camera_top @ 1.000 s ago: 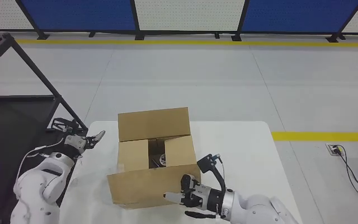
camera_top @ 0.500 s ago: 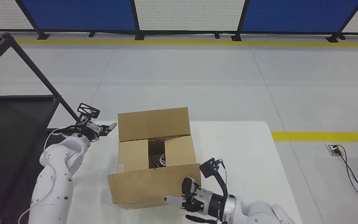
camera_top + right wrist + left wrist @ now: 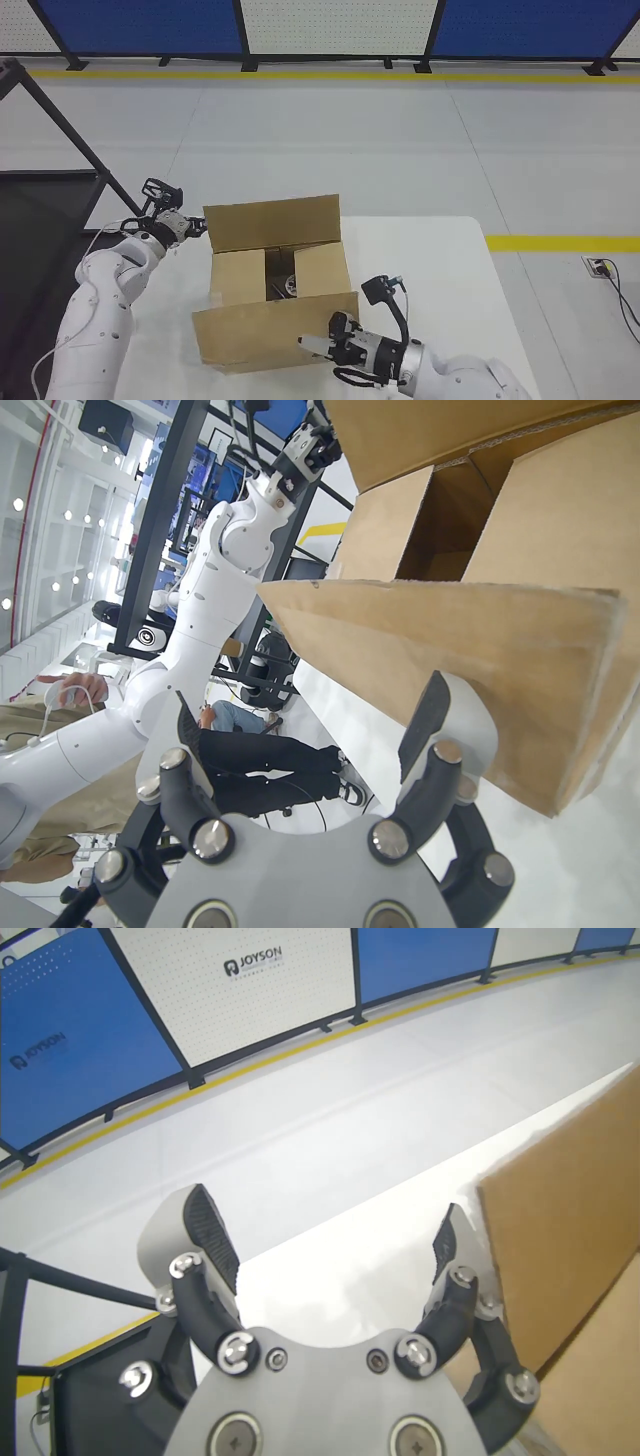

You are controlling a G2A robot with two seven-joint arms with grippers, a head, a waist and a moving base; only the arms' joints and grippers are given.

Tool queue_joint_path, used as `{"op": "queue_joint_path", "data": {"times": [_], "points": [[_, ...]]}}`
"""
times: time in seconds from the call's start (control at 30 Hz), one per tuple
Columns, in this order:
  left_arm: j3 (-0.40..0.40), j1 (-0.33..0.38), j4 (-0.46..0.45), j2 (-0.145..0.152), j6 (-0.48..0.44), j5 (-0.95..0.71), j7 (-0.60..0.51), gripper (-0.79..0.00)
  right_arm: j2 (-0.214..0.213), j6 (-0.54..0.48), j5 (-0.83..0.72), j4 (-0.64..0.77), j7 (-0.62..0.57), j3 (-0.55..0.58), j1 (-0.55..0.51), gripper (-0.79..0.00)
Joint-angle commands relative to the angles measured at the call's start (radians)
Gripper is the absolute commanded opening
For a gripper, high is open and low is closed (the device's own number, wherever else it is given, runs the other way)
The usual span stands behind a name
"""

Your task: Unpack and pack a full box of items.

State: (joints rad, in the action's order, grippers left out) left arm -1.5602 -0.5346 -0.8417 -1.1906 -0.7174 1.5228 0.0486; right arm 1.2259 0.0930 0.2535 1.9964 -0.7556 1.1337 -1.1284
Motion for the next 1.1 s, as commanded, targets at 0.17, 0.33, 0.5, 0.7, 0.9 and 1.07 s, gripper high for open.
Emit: {"op": "queue_joint_path", "data": {"times": [0.17, 0.33, 0.5, 0.7, 0.9, 1.07], "points": [[-0.039, -0.100, -0.132, 0.031, -0.172, -0.039, 0.058, 0.000, 0.008, 0.143, -0.026, -0.071, -0.026, -0.016, 0.077, 0.000], [-0.061, -0.214, -0.276, 0.047, -0.217, -0.058, 0.076, 0.000, 0.016, 0.169, -0.064, -0.126, -0.007, -0.028, 0.126, 0.000], [-0.075, -0.326, -0.415, 0.057, -0.234, -0.089, 0.080, 0.000, 0.022, 0.156, -0.105, -0.170, -0.007, -0.037, 0.160, 0.000], [-0.089, -0.431, -0.536, 0.069, -0.243, -0.100, 0.068, 0.000, 0.025, 0.095, -0.172, -0.210, -0.007, -0.024, 0.181, 0.000], [-0.100, -0.495, -0.593, 0.081, -0.240, -0.072, 0.065, 0.000, 0.025, 0.041, -0.176, -0.209, 0.017, -0.024, 0.179, 0.000], [-0.099, -0.514, -0.605, 0.090, -0.227, -0.052, 0.072, 0.000, 0.031, 0.040, -0.178, -0.237, 0.050, -0.042, 0.197, 0.000]]}}
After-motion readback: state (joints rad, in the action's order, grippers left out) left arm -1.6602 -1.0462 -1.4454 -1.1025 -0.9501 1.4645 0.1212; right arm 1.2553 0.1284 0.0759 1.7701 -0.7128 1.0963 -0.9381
